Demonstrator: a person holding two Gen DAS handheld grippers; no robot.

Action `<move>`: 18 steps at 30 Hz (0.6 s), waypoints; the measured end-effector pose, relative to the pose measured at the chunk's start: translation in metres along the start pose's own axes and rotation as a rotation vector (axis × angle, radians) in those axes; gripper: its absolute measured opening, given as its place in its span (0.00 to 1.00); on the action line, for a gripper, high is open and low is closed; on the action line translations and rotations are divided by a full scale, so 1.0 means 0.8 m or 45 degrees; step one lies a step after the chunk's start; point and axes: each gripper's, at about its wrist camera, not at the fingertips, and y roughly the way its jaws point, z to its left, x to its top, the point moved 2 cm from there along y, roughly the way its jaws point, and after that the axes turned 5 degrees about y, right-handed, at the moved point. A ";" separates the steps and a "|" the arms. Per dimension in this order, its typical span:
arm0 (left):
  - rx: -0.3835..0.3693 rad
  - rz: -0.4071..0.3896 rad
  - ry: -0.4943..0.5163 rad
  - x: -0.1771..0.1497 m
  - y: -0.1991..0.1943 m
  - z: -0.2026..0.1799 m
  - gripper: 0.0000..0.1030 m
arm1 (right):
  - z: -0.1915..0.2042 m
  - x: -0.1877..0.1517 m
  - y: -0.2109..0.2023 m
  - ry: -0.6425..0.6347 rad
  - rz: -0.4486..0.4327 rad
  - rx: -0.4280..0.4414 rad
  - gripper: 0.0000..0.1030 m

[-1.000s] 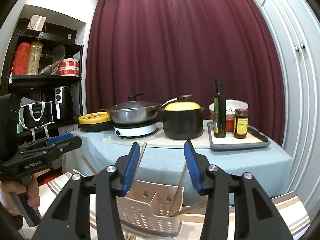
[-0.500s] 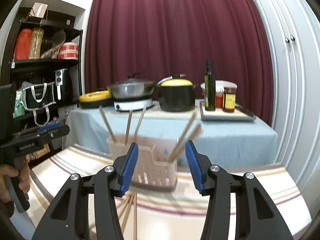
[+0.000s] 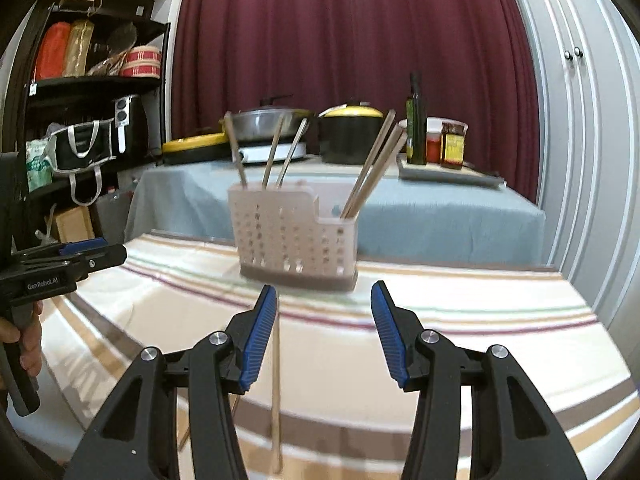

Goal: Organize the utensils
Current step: 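Move the left tool back to the chopsticks while the right tool returns too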

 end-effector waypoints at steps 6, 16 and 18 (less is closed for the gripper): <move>0.005 0.055 0.011 -0.036 0.002 -0.006 0.58 | 0.008 -0.039 0.002 -0.008 0.065 0.018 0.48; -0.031 0.126 0.014 -0.081 0.012 -0.020 0.58 | 0.015 -0.089 0.013 -0.005 0.194 0.044 0.46; -0.040 0.147 0.024 -0.089 0.016 -0.025 0.58 | 0.016 -0.094 0.016 -0.005 0.217 0.041 0.40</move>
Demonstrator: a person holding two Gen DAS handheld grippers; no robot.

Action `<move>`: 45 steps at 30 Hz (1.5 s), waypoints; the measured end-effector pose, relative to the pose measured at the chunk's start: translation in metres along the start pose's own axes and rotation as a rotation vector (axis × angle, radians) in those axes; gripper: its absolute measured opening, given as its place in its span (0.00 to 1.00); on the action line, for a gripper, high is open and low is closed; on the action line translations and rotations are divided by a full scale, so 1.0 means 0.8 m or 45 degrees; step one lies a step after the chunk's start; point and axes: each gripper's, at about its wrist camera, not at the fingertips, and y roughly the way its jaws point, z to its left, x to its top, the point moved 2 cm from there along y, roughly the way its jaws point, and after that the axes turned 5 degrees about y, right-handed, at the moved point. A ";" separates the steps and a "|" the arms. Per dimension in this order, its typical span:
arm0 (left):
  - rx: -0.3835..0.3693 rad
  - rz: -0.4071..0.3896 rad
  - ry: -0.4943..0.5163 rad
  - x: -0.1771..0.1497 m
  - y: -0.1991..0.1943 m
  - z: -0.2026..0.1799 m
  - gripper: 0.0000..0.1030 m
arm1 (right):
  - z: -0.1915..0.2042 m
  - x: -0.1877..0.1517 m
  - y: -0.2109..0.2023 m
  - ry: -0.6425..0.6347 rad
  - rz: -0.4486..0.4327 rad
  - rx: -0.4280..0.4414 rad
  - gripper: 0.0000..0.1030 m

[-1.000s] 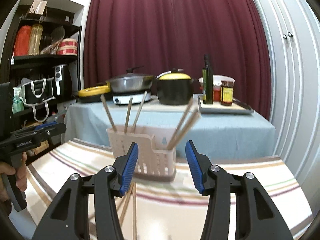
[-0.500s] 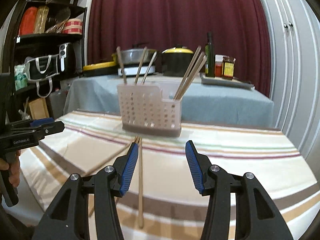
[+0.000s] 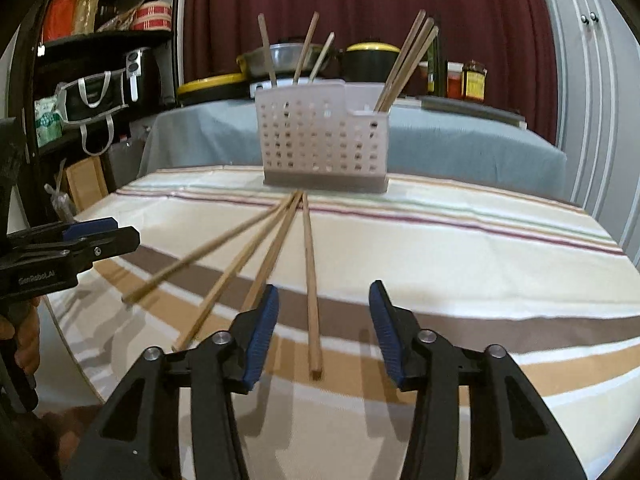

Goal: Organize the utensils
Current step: 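Move the left tool back to the chopsticks while the right tool returns too, then close the left tool on a chopstick while the right tool grasps another chopstick, then carry the left tool's chopstick over the holder while the right tool carries its chopstick there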

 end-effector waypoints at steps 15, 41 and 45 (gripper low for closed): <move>-0.091 0.084 0.028 -0.024 0.022 -0.017 0.14 | 0.001 -0.016 0.005 0.005 0.070 -0.034 0.07; -0.133 0.050 0.029 -0.027 0.011 -0.023 0.06 | -0.013 -0.025 -0.011 0.044 0.006 -0.041 0.07; -0.110 -0.016 0.062 -0.019 -0.004 -0.025 0.06 | -0.012 -0.020 -0.021 0.042 -0.021 -0.050 0.07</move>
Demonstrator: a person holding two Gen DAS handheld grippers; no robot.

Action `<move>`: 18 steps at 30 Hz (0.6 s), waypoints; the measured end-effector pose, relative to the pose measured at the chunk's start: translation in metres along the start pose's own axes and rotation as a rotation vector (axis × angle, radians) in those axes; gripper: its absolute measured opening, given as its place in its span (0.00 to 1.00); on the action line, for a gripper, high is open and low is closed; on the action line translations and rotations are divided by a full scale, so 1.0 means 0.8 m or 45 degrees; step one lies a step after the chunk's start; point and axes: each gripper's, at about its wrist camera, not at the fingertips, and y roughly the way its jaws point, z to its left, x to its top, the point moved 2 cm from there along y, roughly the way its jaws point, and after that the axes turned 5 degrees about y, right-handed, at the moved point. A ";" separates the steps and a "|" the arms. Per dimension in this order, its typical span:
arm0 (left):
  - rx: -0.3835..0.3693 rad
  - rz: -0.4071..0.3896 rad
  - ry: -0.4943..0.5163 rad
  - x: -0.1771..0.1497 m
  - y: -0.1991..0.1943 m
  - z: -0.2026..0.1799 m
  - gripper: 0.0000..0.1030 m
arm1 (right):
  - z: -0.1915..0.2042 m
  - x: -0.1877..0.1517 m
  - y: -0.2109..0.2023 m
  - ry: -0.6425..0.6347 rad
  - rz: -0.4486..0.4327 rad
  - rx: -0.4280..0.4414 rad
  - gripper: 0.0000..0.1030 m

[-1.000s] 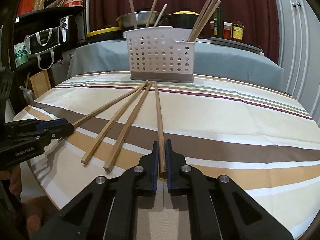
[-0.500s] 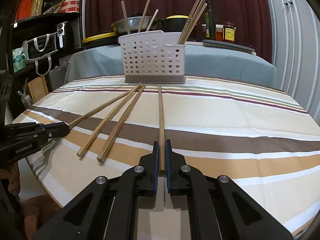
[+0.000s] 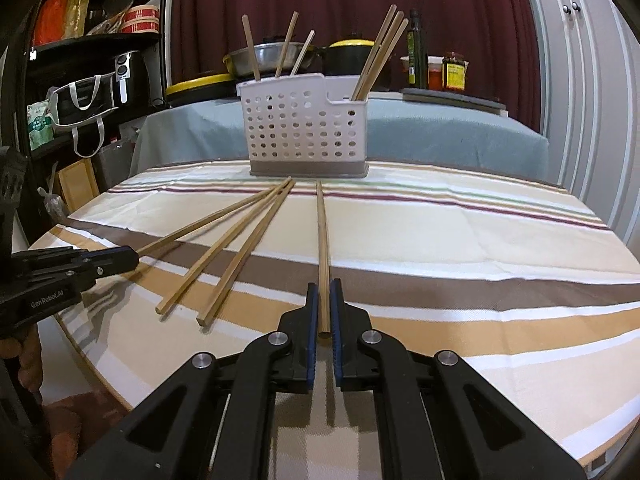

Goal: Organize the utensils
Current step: 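Carry the left tool's chopstick over the holder while the right tool carries its chopstick there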

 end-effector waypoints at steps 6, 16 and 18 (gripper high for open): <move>0.041 -0.080 0.026 0.013 -0.021 0.001 0.06 | 0.001 0.017 -0.022 -0.011 -0.063 -0.018 0.06; 0.104 -0.207 0.023 0.045 -0.064 0.010 0.06 | 0.006 0.050 -0.056 -0.027 -0.166 -0.043 0.06; 0.110 -0.222 0.020 0.050 -0.071 0.012 0.06 | 0.008 0.056 -0.062 -0.032 -0.186 -0.044 0.06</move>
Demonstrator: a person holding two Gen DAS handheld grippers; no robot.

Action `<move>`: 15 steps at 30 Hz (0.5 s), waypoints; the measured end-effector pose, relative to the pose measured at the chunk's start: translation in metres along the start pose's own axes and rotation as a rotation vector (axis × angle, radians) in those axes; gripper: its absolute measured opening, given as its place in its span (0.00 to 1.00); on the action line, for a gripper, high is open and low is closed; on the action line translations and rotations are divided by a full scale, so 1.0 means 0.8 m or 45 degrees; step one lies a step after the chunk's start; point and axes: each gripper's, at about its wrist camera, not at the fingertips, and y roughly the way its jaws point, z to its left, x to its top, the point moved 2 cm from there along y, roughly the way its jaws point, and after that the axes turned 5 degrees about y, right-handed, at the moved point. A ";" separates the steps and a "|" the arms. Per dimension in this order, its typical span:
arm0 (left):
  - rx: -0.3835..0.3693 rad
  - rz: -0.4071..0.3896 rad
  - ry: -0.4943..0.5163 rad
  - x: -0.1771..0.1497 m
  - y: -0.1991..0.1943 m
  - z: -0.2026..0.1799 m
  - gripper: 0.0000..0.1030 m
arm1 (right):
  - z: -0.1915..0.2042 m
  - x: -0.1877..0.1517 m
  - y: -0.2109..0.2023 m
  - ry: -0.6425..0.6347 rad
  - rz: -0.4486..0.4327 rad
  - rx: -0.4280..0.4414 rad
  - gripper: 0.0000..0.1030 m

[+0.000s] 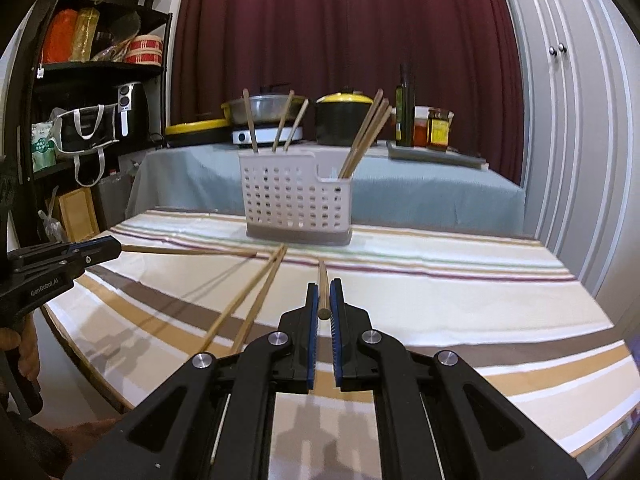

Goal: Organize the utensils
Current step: 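Carry the left tool's chopstick over the holder while the right tool carries its chopstick there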

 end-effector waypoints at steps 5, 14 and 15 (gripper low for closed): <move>0.014 -0.045 -0.008 0.017 -0.015 0.006 0.06 | 0.001 0.013 -0.011 -0.005 -0.038 0.001 0.06; 0.050 -0.147 -0.022 0.054 -0.050 0.018 0.06 | 0.001 0.044 -0.032 0.004 -0.104 -0.001 0.06; 0.053 -0.154 -0.024 0.058 -0.052 0.019 0.06 | 0.001 0.048 -0.033 0.005 -0.109 0.000 0.06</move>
